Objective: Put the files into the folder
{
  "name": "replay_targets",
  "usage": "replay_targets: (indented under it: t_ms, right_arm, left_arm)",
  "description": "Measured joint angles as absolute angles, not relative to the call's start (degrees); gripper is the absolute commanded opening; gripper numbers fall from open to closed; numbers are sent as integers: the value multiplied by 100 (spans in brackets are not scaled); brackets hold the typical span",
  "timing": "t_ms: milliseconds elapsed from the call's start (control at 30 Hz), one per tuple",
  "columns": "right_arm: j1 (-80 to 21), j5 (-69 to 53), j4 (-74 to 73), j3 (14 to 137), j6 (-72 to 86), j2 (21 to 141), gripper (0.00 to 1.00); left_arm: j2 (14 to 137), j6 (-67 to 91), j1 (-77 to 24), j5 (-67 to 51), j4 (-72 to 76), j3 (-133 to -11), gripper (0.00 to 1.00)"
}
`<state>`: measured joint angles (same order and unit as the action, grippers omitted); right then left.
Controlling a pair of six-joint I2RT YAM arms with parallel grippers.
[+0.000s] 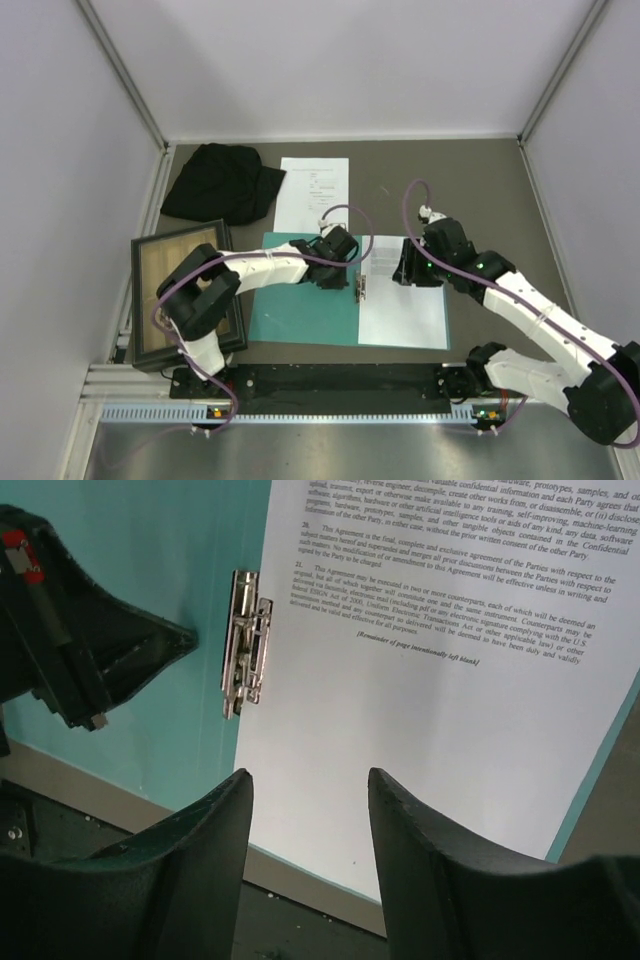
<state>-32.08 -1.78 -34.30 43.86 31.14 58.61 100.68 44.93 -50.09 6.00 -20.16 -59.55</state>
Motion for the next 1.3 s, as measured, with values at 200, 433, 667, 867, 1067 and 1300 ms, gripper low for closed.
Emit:
replay_targets:
  t_ms: [200, 433, 667, 867, 1067, 1300]
  right_arm:
    - [-3208, -432, -3430, 4165, 3063, 5655, 50]
    - [-3208, -340, -3721, 4132, 3068, 5415, 50]
    - [-3000, 497, -4431, 4519, 3218, 5151, 50]
    - [-1896, 416, -4552, 4775, 3203, 5068, 51]
    - [-1671, 163, -4189, 5433, 3146, 6014, 62]
    - [-1737, -392, -3159, 7310, 3028, 9021, 84]
  left_arm:
    - [10451, 4641, -5236, 602, -1863, -6366, 0]
    - [11177, 4788, -5592, 410, -1649, -7210, 0]
    - [11858, 4987, -5728, -263, -1127, -7900, 2]
    - [12025, 5078, -5728, -587, -718, -7981, 42]
    - [10665, 4925, -5144, -792, -440, -6626, 49]
    - [9854, 4519, -3352, -709, -134, -6499, 42]
